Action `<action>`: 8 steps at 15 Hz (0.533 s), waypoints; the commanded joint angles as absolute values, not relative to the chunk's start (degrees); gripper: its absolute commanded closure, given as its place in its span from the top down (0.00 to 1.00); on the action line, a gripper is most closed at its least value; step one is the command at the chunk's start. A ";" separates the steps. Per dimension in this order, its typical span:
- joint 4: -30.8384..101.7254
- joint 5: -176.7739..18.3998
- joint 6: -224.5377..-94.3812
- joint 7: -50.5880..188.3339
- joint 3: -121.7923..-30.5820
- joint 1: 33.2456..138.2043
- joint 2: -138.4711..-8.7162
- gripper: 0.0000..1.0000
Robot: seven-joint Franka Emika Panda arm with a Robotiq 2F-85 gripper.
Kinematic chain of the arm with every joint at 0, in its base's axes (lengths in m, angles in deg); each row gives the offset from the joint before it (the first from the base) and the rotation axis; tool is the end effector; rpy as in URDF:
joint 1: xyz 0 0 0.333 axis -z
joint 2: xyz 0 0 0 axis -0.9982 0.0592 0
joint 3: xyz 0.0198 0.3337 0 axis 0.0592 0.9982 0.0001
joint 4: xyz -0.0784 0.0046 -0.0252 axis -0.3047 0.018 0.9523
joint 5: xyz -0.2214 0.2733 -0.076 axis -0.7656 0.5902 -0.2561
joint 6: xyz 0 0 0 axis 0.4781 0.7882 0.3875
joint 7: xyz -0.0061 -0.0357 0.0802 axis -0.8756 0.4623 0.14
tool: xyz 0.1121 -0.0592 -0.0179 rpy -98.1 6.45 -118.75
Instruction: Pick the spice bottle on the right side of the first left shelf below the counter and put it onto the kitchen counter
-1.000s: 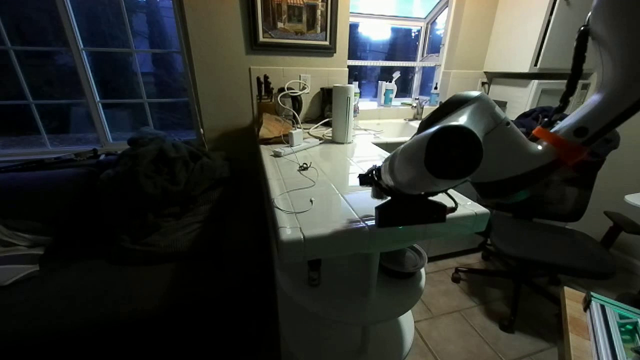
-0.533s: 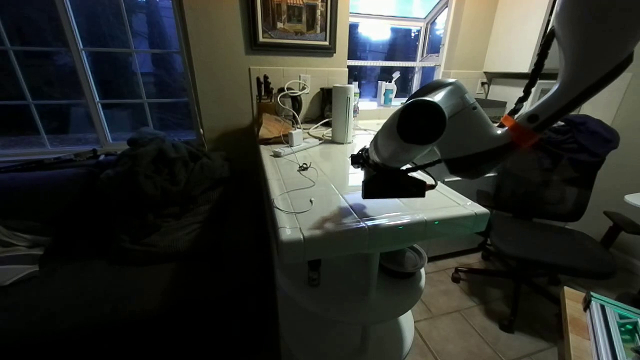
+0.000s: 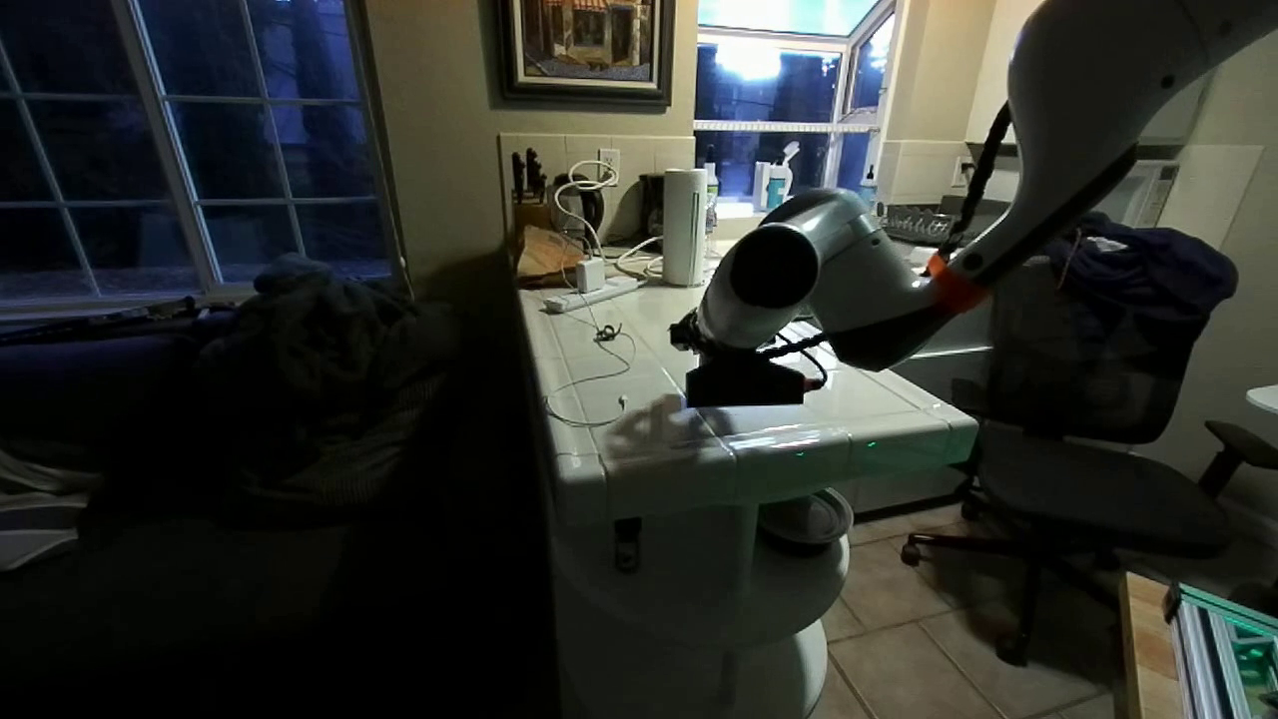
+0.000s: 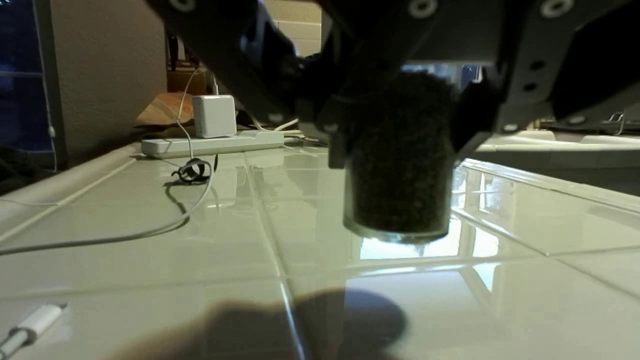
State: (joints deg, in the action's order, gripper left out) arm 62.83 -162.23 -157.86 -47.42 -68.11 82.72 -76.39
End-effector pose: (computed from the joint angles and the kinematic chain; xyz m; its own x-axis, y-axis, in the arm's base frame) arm 0.5772 0.0458 0.3509 0.3547 -0.3790 0.8547 -0.7530 -0.6577 0.0208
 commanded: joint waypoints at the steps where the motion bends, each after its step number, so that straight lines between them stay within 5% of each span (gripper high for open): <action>1: 59.30 -162.23 -161.09 -46.95 -68.38 83.73 -72.49 0.23; 8: 57.29 -161.10 -163.92 -44.51 -68.28 84.60 -70.26 0.23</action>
